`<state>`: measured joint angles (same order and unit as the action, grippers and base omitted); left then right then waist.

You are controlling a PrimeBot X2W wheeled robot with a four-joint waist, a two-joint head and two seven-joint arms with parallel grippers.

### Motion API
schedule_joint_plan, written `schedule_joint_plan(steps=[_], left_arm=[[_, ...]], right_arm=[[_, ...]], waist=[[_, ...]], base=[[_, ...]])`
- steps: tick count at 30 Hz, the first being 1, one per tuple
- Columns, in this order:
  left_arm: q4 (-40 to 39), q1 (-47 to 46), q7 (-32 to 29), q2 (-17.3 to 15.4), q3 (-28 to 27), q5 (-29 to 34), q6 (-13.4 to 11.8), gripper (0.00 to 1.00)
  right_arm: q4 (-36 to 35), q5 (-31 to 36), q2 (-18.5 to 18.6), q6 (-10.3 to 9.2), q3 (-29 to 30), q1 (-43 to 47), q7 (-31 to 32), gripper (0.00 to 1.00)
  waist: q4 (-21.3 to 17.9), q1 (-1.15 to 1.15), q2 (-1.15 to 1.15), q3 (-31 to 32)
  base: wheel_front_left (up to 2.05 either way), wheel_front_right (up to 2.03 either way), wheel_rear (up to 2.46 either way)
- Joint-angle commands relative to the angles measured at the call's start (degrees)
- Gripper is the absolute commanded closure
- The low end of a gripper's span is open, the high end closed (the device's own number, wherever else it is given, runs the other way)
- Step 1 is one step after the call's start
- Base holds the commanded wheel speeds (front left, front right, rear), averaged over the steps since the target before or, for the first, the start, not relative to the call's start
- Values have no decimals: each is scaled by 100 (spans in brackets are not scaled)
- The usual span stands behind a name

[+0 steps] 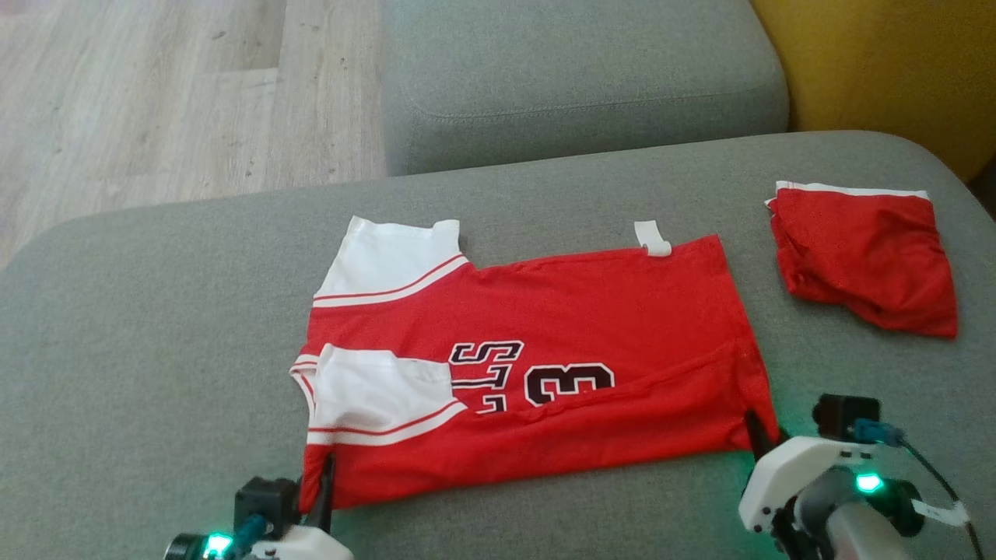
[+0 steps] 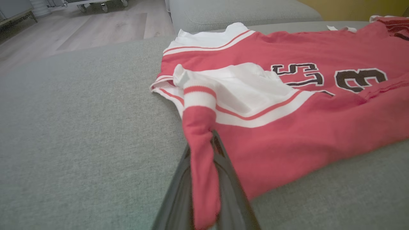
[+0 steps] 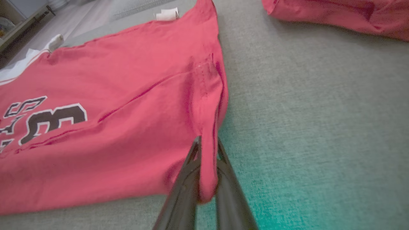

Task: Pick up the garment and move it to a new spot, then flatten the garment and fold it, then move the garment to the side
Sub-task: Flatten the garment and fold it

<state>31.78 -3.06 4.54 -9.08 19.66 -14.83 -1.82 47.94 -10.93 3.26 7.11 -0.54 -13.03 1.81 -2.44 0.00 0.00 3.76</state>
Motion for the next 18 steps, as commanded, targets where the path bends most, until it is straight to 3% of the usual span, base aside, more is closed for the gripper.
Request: schedule_joint_plan(steps=[1, 2, 3, 8, 11, 18], left_arm=[[-244, -222, 73, -137, -208, -43, -67, 74], [-287, -242, 107, -148, -225, -37, -102, 21], [-335, -264, 144, -155, -255, -48, -135, 0], [-592, -365, 429, -230, -403, -73, -246, 0], [-1084, -503, 890, -247, -631, -120, -337, 0], [-2051, -621, 1041, -173, -828, 63, -248, 0]], right_arm=[[-451, -62, 6, 37, -34, -11, -7, 0], [-614, -110, -1, 37, -24, 46, 6, 0], [-790, -174, -8, 37, -23, 92, 10, 0], [-1554, -338, -17, 37, 73, 211, -207, 0], [-2333, -420, -14, 37, 145, 277, -690, 0], [-3177, -458, 29, 37, -65, 457, -1457, 0]], waist=[[7, 0, 0, -31], [12, 0, 0, -47], [15, 0, 0, -61], [16, 0, 0, -113], [39, 0, 0, -173], [53, 0, 0, -228]], base=[[0, 0, 0], [0, 0, 0], [0, 0, 0], [0, 0, 0], [0, 0, 0], [0, 0, 0]])
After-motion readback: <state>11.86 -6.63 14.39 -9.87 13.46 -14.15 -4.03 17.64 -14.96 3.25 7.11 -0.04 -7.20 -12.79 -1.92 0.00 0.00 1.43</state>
